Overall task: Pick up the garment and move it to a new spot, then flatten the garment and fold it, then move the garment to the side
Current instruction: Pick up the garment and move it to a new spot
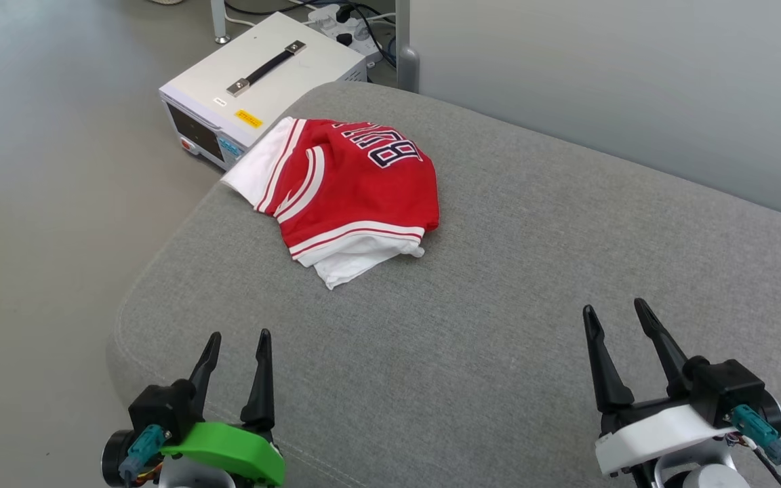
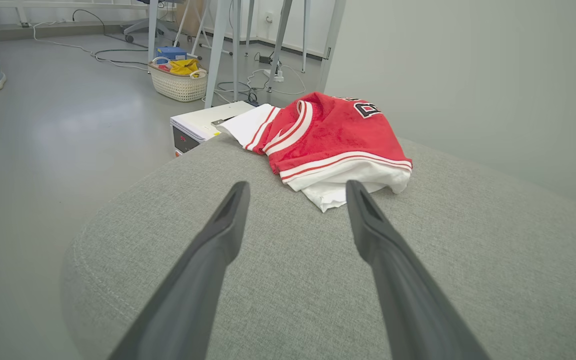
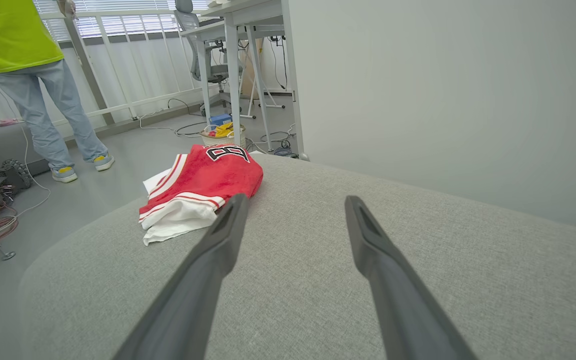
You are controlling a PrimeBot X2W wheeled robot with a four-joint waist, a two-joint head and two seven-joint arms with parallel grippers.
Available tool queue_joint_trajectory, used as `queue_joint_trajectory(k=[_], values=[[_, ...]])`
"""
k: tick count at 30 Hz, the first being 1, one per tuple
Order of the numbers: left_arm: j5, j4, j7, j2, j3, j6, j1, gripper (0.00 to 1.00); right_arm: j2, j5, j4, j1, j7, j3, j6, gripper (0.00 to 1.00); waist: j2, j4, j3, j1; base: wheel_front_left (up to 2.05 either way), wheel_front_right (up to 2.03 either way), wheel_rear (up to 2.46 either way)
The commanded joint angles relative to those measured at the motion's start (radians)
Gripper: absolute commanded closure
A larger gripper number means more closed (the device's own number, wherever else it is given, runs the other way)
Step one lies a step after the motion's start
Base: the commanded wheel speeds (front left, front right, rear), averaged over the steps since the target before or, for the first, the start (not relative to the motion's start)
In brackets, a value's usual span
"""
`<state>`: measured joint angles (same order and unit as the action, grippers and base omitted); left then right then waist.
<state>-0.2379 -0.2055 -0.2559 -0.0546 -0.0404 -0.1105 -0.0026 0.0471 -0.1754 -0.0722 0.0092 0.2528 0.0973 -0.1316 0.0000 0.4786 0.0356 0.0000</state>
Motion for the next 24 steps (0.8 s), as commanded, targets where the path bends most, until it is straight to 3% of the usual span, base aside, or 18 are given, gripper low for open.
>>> queue_joint_trajectory(k=[1, 6, 9, 15, 24], values=[[0.0, -0.008, -0.006, 0.004, -0.007, -0.007, -0.018, 0.0, 0.003, 0.015, 0.003, -0.026, 0.009, -0.003, 0.001, 0.0, 0.0, -0.023, 0.036, 0.0, 0.0, 0.0, 0.0], [-0.041, -0.081, -0.006, 0.004, -0.014, -0.015, -0.133, 0.0, 0.012, 0.064, 0.016, -0.068, 0.009, -0.005, 0.001, 0.0, 0.0, -0.073, 0.141, 0.0, 0.0, 0.0, 0.0], [-0.06, -0.144, 0.008, -0.031, -0.045, -0.018, -0.237, 0.0, 0.025, 0.076, 0.022, -0.096, 0.009, 0.003, 0.001, 0.0, 0.0, -0.107, 0.199, 0.0, 0.0, 0.0, 0.0], [-0.183, -0.253, 0.226, -0.169, -0.15, -0.02, -0.529, 0.0, 0.054, 0.09, 0.049, -0.156, 0.009, 0.018, 0.001, 0.0, 0.0, -0.185, 0.325, 0.0, 0.0, 0.0, 0.0], [-0.408, -0.348, 0.565, -0.362, -0.264, -0.02, -0.771, 0.0, 0.058, 0.089, 0.086, -0.215, 0.009, 0.018, 0.001, 0.0, 0.0, -0.289, 0.442, 0.0, 0.0, 0.0, 0.0]])
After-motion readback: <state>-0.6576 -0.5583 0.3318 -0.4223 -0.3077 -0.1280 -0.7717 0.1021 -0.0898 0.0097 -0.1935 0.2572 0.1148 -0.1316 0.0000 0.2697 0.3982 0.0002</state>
